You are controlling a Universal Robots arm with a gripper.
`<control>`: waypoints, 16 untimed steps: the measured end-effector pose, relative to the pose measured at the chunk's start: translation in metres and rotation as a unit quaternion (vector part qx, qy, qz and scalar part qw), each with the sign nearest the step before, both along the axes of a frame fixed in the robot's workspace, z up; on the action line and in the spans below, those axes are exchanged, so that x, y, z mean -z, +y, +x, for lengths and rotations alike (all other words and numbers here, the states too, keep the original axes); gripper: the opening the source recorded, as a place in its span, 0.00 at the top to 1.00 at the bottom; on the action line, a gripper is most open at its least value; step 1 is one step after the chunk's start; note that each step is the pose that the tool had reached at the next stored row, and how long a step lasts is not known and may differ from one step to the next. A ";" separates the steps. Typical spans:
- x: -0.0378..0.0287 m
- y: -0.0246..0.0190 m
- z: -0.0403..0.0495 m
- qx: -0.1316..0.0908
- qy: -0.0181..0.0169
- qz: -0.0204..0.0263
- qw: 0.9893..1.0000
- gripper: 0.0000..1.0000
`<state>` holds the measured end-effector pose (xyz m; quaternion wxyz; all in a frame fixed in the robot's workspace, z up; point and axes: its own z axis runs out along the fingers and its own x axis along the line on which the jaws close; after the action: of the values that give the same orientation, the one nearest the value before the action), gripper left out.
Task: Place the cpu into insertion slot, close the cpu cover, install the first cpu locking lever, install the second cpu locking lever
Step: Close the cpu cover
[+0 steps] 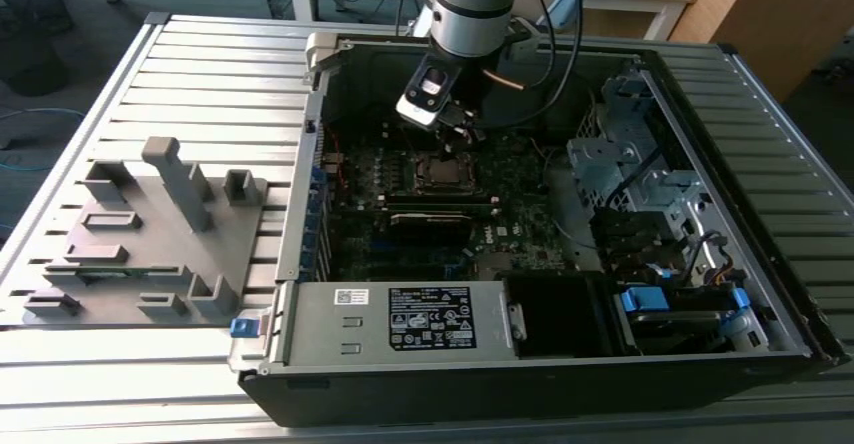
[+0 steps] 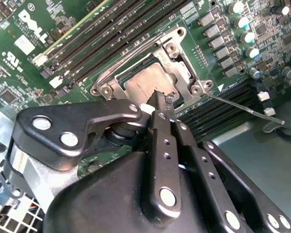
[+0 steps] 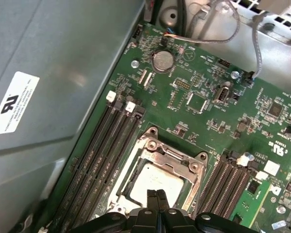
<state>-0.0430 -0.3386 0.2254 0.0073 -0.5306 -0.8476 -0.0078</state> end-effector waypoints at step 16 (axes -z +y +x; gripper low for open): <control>0.0000 0.0000 0.0000 -0.026 0.000 0.000 1.000 0.90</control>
<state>-0.0429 -0.3386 0.2254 0.0075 -0.5086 -0.8610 -0.0076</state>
